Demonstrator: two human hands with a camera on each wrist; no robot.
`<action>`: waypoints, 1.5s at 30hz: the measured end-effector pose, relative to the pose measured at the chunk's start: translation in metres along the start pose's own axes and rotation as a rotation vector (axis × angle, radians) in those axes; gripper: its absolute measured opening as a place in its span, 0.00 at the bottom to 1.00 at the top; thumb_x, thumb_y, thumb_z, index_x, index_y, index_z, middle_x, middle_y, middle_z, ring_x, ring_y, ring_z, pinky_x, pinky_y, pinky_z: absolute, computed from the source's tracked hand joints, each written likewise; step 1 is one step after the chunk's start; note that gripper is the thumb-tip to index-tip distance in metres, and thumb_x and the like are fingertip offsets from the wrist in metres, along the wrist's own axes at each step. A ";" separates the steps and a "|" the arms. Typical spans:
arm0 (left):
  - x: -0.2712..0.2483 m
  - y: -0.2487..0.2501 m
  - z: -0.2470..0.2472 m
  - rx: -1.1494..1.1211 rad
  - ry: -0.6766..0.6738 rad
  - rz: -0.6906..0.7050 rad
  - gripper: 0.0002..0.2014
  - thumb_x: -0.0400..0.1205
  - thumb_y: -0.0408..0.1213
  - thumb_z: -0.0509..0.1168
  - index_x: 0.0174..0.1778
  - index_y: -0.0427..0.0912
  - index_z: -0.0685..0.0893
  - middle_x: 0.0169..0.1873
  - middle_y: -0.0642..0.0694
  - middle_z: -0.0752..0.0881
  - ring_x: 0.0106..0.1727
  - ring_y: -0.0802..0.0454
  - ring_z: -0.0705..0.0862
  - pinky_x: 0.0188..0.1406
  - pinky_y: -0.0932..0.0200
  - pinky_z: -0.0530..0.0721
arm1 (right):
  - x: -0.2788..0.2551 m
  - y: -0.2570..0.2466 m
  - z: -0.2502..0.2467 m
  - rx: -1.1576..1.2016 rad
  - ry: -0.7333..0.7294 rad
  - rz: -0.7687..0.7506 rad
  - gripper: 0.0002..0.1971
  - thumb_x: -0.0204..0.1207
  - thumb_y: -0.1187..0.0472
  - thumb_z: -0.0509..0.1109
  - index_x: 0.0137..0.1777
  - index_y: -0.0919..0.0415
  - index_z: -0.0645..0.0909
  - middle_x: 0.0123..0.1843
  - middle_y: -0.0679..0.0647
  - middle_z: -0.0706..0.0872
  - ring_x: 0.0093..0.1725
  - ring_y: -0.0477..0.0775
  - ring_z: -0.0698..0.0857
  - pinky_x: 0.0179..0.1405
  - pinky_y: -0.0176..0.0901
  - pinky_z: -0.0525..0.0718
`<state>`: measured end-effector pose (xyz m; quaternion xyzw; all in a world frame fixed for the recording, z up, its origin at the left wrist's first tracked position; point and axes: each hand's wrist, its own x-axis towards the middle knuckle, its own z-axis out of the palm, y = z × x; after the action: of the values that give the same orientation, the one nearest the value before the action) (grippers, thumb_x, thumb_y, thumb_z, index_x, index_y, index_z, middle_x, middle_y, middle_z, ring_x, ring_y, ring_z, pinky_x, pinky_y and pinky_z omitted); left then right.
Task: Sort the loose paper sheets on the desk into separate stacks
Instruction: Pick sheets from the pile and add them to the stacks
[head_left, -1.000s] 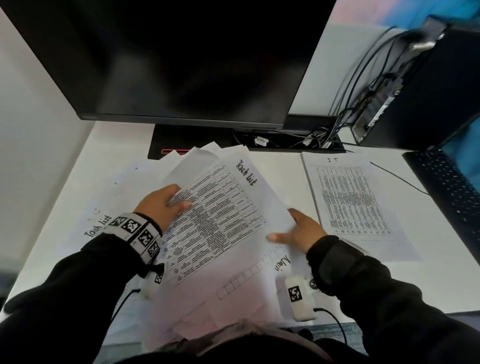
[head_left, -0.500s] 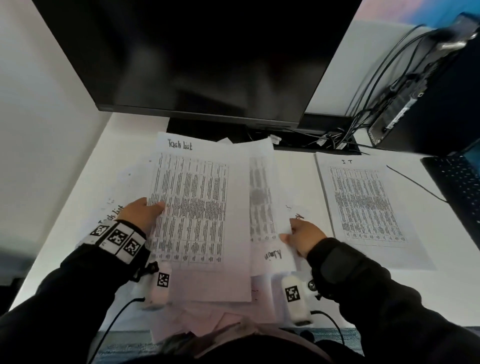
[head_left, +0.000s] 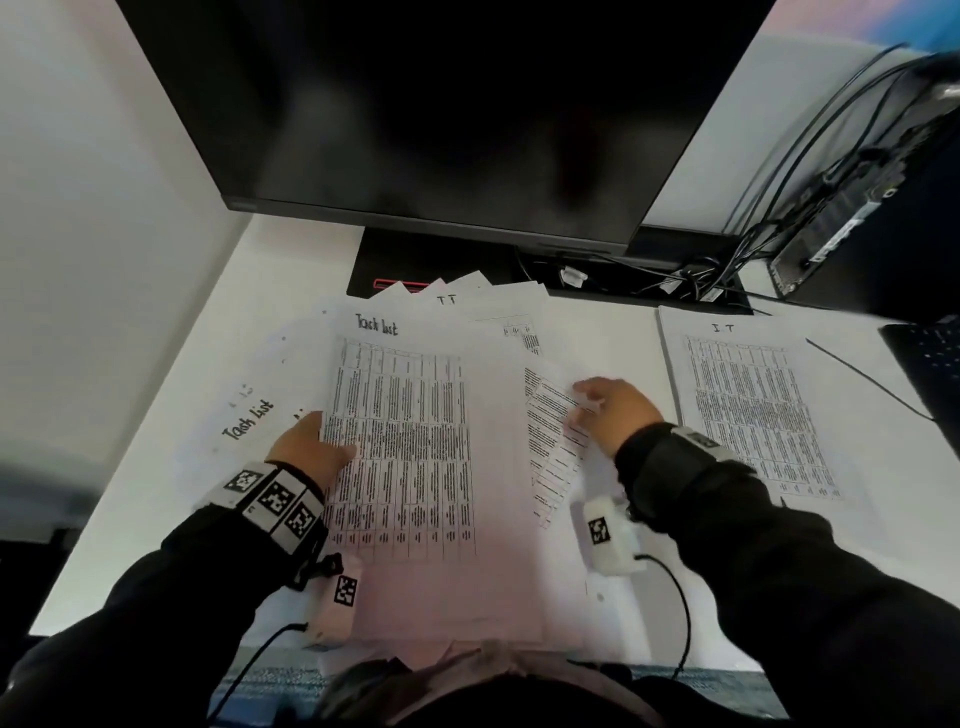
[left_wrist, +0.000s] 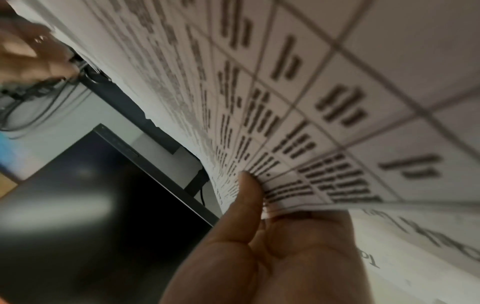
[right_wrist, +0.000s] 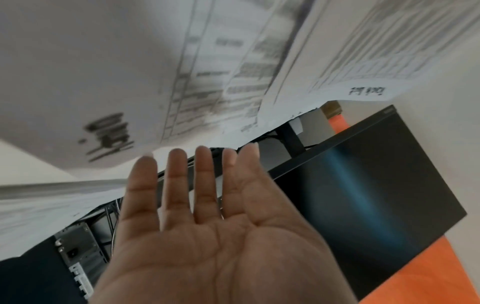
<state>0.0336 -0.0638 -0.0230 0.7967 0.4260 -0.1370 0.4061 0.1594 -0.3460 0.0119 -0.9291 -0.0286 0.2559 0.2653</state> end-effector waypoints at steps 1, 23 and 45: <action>0.000 -0.001 0.001 0.016 -0.013 0.001 0.24 0.78 0.37 0.69 0.70 0.40 0.73 0.65 0.40 0.81 0.64 0.39 0.81 0.66 0.45 0.77 | 0.005 0.000 -0.004 -0.011 0.027 -0.008 0.21 0.78 0.62 0.66 0.72 0.55 0.74 0.71 0.55 0.77 0.67 0.58 0.79 0.67 0.45 0.75; 0.005 -0.016 -0.016 -0.159 0.179 -0.026 0.22 0.82 0.46 0.61 0.70 0.38 0.75 0.65 0.38 0.81 0.61 0.39 0.80 0.63 0.46 0.76 | 0.040 0.023 -0.018 0.093 0.270 0.081 0.20 0.74 0.65 0.73 0.66 0.58 0.78 0.33 0.46 0.78 0.39 0.50 0.79 0.47 0.38 0.75; -0.003 -0.021 -0.011 -0.116 0.157 -0.032 0.29 0.84 0.44 0.60 0.78 0.35 0.61 0.78 0.39 0.65 0.78 0.40 0.65 0.75 0.48 0.63 | 0.030 0.000 -0.001 -0.352 0.181 -0.047 0.31 0.72 0.53 0.72 0.75 0.46 0.67 0.81 0.51 0.63 0.78 0.58 0.63 0.77 0.58 0.64</action>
<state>0.0144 -0.0504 -0.0253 0.7734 0.4763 -0.0556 0.4145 0.1858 -0.3410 -0.0018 -0.9795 -0.0705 0.1561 0.1059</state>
